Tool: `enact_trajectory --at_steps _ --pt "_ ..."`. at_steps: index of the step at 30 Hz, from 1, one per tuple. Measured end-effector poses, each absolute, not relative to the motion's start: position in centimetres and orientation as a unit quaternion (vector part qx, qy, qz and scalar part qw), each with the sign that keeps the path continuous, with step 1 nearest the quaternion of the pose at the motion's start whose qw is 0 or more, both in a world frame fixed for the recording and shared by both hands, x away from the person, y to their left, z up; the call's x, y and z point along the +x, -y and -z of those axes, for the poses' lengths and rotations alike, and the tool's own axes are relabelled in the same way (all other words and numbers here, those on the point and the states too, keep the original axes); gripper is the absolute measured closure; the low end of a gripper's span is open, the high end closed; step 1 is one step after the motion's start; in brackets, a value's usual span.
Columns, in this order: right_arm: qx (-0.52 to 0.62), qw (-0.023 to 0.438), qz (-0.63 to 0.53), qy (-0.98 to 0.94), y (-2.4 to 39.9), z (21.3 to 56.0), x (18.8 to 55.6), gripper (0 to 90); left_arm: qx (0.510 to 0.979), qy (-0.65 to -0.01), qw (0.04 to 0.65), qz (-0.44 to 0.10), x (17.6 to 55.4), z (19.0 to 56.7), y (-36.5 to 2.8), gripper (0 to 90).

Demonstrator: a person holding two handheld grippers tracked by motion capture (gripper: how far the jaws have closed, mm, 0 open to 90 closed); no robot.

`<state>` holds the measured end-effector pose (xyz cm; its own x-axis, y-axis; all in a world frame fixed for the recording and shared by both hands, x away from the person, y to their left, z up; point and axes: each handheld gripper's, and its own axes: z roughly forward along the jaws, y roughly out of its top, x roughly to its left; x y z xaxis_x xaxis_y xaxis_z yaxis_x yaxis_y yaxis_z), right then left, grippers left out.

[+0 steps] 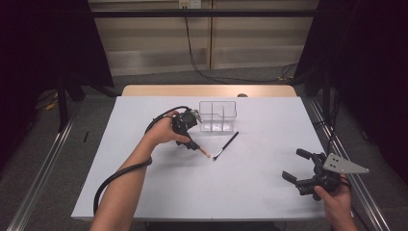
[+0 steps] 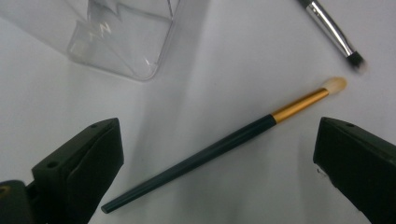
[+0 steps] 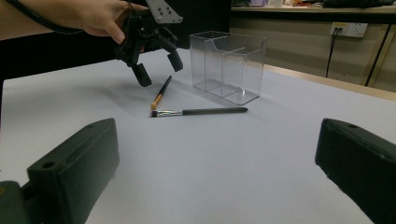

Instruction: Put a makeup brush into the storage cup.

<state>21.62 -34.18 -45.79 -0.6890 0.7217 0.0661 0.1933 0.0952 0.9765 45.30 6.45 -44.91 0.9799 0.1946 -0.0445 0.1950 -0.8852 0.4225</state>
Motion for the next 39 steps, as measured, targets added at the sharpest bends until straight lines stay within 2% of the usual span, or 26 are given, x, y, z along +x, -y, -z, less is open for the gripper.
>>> enact_trajectory --at_steps 20,39 --pt "0.326 0.222 -0.589 -0.706 34.1 45.9 21.6 0.0 0.973 -0.097 0.209 0.004 45.5 45.7 -6.9 5.3" --pt "0.325 0.222 -0.588 -0.706 34.2 45.9 21.6 0.0 0.974 -0.106 0.2 0.006 45.8 46.2 -7.5 17.3"
